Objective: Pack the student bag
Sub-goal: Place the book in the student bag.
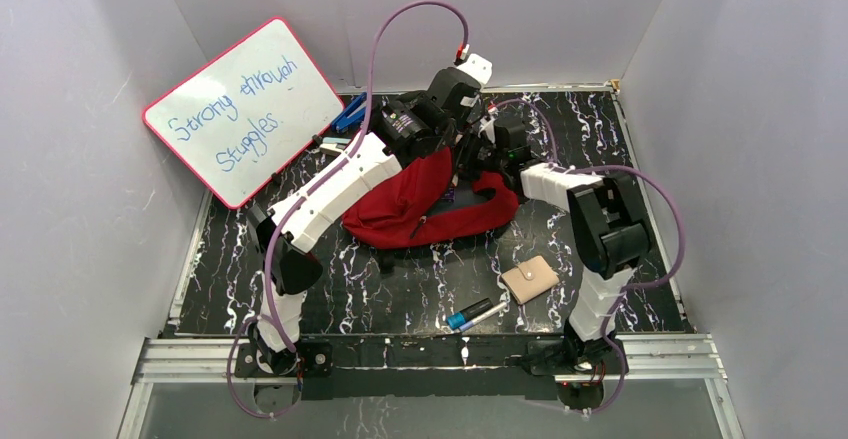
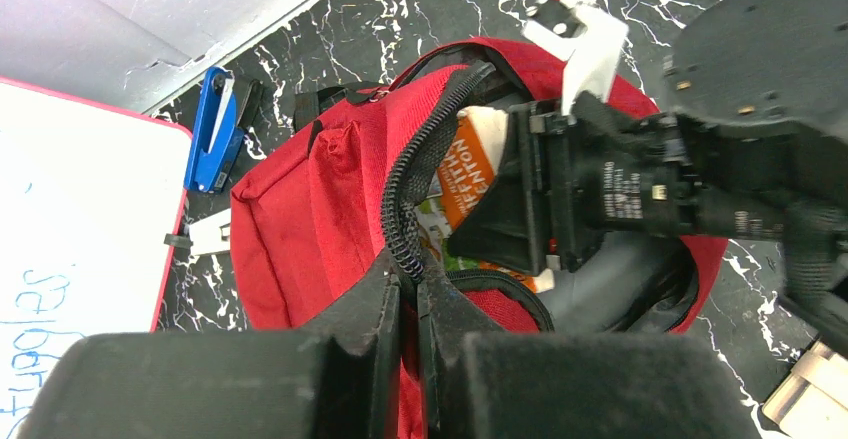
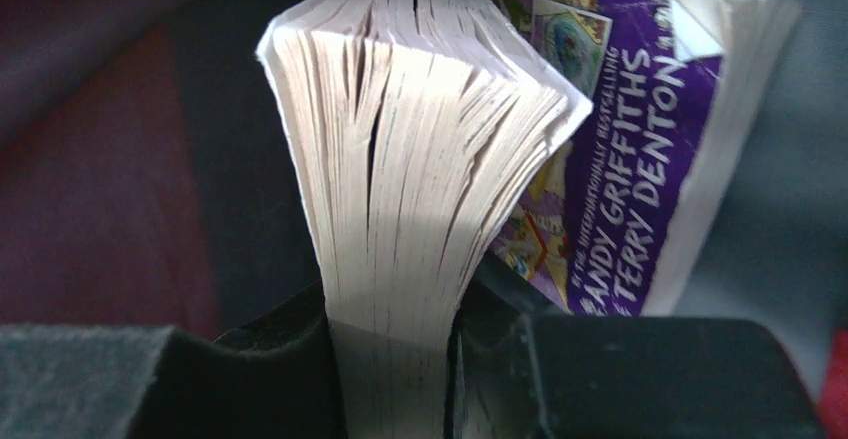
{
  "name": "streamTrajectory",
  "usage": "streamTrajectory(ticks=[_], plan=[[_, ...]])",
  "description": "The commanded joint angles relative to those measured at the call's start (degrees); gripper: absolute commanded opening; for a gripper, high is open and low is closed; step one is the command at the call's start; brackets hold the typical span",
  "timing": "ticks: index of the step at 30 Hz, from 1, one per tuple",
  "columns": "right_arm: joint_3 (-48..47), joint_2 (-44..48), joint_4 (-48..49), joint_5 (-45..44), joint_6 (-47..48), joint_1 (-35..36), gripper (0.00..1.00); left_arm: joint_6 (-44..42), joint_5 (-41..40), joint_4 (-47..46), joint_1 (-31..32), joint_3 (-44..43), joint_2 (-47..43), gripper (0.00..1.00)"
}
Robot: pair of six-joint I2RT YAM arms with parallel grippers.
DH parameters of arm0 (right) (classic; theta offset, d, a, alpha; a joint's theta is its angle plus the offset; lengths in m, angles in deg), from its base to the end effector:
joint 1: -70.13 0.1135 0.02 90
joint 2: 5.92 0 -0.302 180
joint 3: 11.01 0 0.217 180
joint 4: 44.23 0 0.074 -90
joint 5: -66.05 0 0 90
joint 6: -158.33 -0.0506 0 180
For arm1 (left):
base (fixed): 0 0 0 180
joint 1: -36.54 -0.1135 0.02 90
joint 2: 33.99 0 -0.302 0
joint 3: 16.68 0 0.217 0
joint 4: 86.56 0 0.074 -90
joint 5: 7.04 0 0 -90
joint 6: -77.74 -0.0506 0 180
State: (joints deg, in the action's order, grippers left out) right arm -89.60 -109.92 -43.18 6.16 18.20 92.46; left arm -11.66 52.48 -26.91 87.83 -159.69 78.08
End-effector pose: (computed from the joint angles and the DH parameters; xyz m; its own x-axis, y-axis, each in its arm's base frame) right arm 0.3570 0.1741 0.2648 -0.8213 0.3804 -0.4252 -0.1889 0.5219 0.8318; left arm 0.2844 -0.3138 0.4484 -0.3045 0.3655 -0.8796 0.3911 0.8900 0.2345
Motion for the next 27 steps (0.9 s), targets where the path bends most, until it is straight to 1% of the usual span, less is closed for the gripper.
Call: streamTrajectory(ticks=[1,5,10,12,17,20,21,22,23,27], plan=[[-5.1,-2.6,11.8,-1.1,-2.5,2.5,0.0,-0.3,-0.9,-1.0,0.0,-2.8,-3.1,0.0],[-6.2,-5.6,13.7,-1.9,-3.7,3.7,0.0,-0.3,-1.0,-1.0,0.0,-2.7,-3.1,0.0],[-6.7,-7.0,7.8,-6.1,-0.3,4.5,0.0,-0.3,-1.0,-1.1,0.0,-2.4,-3.2,0.0],[-6.7,-7.3,5.7,-7.8,1.2,4.5,0.03,-0.3,-1.1,-1.6,0.0,-1.8,-3.5,0.0],[-7.8,-7.5,0.4,-11.5,4.6,4.5,0.18,-0.3,-1.0,-2.1,0.1,-0.1,-4.0,0.0],[-8.6,-7.4,-2.0,-13.0,6.1,4.5,0.29,-0.3,-1.1,-2.4,0.1,0.7,-4.2,0.0],[-8.9,-7.2,-2.7,-13.4,6.5,4.5,0.35,-0.3,-1.1,-2.5,0.0,0.9,-4.1,0.0],[-9.1,-7.1,-3.2,-13.6,7.0,4.5,0.43,-0.3,-1.1,-2.6,0.1,1.0,-4.2,0.0],[-9.2,-6.9,-3.6,-14.2,7.4,4.6,0.49,-0.3,-1.1,-2.7,0.1,1.0,-4.1,0.0],[-9.8,-6.2,-6.2,-15.9,9.0,4.5,0.65,-1.9,-1.4,-3.1,0.0,1.6,-4.2,0.0]])
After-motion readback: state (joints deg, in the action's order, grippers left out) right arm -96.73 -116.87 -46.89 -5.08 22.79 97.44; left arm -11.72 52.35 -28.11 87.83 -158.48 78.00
